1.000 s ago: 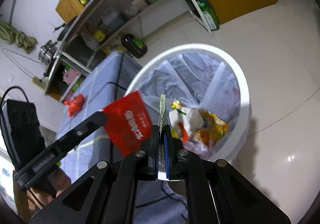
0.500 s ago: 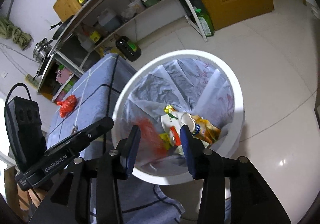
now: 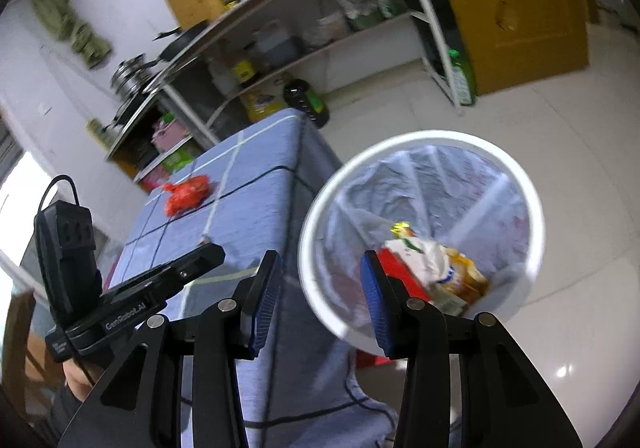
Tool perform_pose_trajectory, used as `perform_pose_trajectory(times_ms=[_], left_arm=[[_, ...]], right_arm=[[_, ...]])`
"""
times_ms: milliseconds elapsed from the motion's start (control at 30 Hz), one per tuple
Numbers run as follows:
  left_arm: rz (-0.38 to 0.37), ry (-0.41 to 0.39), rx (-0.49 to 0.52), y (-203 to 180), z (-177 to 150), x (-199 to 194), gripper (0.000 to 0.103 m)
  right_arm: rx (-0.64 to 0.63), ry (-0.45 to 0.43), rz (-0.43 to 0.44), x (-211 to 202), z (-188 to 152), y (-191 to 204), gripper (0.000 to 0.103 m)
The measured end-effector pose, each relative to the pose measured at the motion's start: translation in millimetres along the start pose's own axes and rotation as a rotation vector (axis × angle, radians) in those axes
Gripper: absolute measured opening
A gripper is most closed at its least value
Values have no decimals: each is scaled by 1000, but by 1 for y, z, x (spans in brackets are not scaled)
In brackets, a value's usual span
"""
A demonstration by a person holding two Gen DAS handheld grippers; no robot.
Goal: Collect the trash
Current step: 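Grasp the brown snack packet with the left gripper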
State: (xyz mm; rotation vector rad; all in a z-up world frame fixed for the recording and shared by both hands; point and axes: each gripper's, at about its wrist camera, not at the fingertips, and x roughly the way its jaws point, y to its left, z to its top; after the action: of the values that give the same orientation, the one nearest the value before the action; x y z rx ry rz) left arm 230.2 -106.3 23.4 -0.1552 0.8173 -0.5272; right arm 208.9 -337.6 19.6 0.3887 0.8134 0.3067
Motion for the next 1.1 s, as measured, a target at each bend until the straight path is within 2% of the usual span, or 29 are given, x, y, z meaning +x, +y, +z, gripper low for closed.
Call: perform_pose_trajectory(times_ms=[133, 333, 467, 567, 733, 867, 900, 933, 1100], left_arm=[[74, -21, 2, 28, -6, -20, 14], [204, -4, -4, 75, -14, -25, 23], [239, 30, -19, 98, -19, -18, 34], [257, 50, -3, 106, -20, -12, 38], [292, 88, 28, 108, -19, 1, 38], [333, 86, 89, 101, -20, 5, 38], [337, 88, 96, 99, -20, 6, 36], [339, 87, 102, 97, -20, 6, 27], [295, 78, 71, 99, -26, -2, 21]], right_arm=[[-61, 22, 27, 13, -4, 28, 42], [-113, 60, 64, 35, -7, 55, 42], [-131, 77, 84, 48, -6, 69, 42], [-135, 90, 95, 57, -6, 76, 42], [-133, 113, 107, 71, -4, 82, 42], [-134, 114, 112, 74, -2, 85, 42], [-131, 114, 115, 74, -2, 86, 42], [-128, 114, 116, 75, -2, 86, 42], [-133, 114, 123, 76, -1, 91, 42]])
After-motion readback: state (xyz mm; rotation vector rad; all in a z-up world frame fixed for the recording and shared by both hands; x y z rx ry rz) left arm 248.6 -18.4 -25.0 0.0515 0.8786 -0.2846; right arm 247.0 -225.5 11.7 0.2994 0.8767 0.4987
